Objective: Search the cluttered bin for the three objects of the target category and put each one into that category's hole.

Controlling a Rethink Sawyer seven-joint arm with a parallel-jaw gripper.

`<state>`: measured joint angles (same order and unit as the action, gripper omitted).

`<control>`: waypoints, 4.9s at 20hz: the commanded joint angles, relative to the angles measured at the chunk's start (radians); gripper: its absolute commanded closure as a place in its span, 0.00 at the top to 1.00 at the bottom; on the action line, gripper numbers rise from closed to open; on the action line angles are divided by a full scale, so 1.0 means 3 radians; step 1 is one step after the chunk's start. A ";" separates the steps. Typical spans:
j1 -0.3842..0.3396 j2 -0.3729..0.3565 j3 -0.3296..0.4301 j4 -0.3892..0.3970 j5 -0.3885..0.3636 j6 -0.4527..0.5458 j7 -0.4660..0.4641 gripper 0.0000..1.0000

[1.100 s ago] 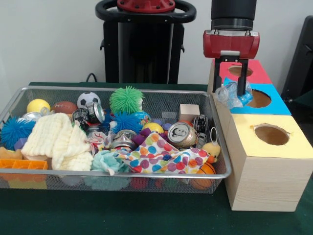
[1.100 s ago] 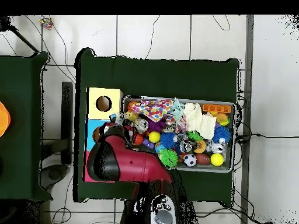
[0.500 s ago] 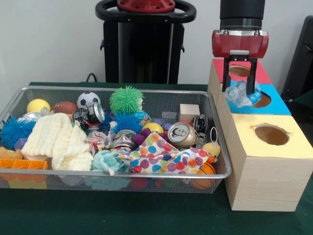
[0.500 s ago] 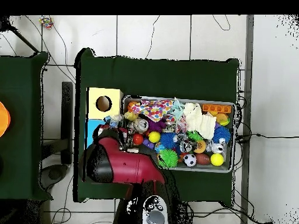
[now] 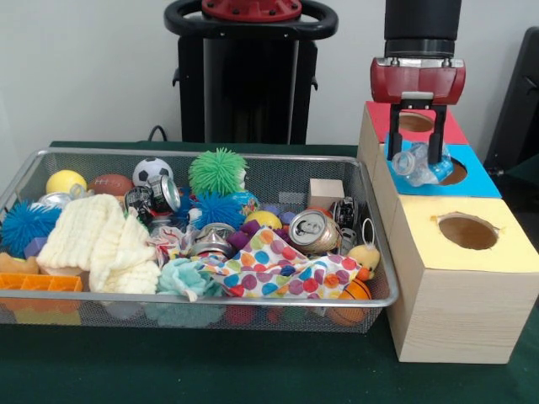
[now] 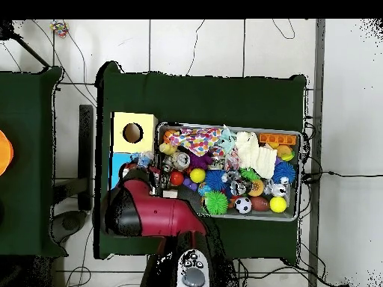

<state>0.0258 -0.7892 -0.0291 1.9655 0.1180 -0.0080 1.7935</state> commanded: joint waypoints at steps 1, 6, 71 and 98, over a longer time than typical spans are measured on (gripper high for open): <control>0.0005 0.0110 0.0066 0.0118 0.0064 0.0008 0.0659 0.00; 0.0032 0.0111 0.0033 0.0120 0.0059 -0.0011 0.0658 1.00; 0.0143 0.0094 -0.0081 0.0059 0.0071 0.0076 0.0608 1.00; 0.0298 -0.0187 -0.0236 0.0045 0.0164 0.0649 0.0600 1.00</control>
<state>0.1180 -0.8330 -0.1030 1.9699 0.1231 0.0489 1.7935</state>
